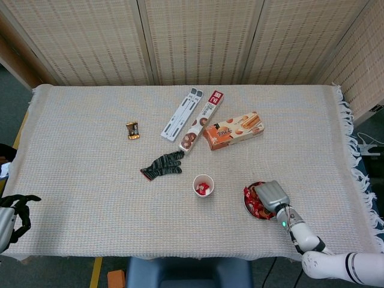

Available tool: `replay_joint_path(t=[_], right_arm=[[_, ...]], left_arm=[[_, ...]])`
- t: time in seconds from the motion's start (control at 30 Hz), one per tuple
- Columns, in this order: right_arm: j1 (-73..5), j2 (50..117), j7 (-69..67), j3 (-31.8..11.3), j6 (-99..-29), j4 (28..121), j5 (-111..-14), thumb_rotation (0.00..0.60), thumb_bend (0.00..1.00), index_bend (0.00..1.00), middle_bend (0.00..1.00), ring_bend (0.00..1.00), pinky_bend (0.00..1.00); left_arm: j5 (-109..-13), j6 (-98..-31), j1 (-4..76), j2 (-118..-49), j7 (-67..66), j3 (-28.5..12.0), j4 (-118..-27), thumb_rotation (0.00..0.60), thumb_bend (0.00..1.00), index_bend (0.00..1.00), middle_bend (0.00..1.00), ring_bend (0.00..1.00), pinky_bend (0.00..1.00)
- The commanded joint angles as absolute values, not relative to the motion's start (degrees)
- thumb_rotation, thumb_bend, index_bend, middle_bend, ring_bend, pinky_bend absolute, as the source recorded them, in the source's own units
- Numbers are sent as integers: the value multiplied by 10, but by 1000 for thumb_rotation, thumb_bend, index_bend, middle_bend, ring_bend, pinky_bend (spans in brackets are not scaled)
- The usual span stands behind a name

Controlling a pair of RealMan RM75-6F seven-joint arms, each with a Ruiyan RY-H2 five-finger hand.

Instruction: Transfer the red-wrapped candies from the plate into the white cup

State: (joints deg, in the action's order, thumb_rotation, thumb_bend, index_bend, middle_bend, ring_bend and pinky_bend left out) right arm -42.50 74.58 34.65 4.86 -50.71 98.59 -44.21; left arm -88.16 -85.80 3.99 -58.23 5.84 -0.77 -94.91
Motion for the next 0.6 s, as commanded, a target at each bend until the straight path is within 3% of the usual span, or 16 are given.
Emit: replay_joint_path(t=[0.03,0.6], right_arm=[[-424,747,348,49,-512,986,-441,600,202,440,816,761,983],[-428,737,368,50,-538,1007,-414,600,305,579,817,761,983]], left_arm=[[-882,-858,40,-582,59,-8,-949,600,417,345,233,274,275],[-881,-857,40,-582,58,-8,-949,600,418,345,233,274,275]])
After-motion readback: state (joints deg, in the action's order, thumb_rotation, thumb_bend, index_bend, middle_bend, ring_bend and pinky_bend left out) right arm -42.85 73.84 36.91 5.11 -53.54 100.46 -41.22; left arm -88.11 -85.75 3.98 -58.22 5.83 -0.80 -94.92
